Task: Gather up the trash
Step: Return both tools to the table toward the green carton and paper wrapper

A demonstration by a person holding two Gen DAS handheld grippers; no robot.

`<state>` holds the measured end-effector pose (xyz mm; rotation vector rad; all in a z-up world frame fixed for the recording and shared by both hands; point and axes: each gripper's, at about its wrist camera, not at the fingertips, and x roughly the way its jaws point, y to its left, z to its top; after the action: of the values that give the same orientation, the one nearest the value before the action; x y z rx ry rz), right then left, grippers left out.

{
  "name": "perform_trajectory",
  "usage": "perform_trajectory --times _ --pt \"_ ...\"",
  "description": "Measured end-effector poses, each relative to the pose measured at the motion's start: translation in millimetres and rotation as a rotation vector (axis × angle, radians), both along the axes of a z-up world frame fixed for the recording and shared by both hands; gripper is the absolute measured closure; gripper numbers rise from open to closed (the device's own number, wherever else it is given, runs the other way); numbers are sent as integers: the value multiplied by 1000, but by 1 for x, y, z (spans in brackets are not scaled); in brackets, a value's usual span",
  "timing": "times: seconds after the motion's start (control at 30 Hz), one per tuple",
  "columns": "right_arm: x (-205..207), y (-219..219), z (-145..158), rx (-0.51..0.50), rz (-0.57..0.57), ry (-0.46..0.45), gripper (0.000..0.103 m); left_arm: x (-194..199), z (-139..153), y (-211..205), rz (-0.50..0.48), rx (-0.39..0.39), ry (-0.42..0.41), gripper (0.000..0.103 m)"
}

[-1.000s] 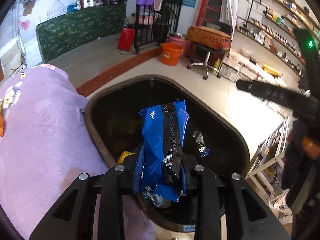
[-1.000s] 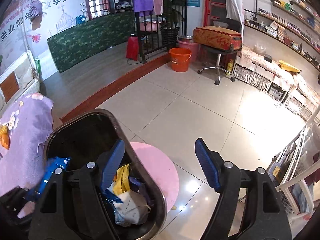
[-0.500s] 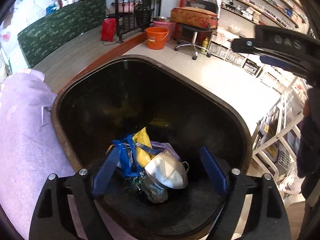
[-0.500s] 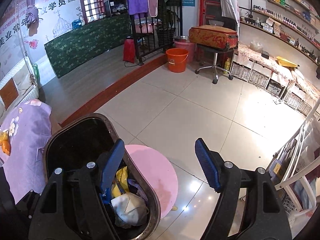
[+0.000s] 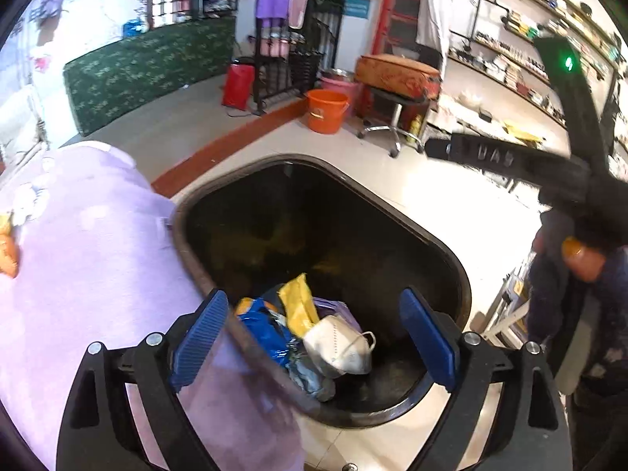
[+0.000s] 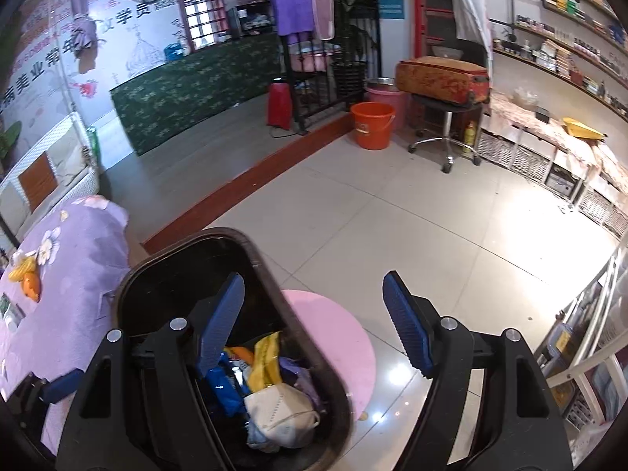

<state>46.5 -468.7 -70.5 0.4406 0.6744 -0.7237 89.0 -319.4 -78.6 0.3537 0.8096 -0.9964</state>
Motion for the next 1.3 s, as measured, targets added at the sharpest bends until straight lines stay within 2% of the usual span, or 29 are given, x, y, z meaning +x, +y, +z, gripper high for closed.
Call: perform_trajectory --times 0.3,0.47,0.7,0.83,1.07,1.23,1.3 --pt "39 35 3 27 166 -32 30 20 23 48 147 -46 -33 13" --pt "68 67 7 28 273 -40 30 34 34 81 262 -45 -92 11" --pt "107 114 17 25 434 -48 30 60 39 136 448 -50 -89 10" --pt "123 139 21 18 507 -52 30 82 42 167 560 -24 -80 10" --pt "148 185 34 -41 631 -58 30 142 48 221 763 22 -60 10" --pt "162 207 40 -60 698 -58 30 199 44 251 912 30 35 11" --pt "167 213 42 -69 720 -56 30 216 42 261 941 27 62 11"
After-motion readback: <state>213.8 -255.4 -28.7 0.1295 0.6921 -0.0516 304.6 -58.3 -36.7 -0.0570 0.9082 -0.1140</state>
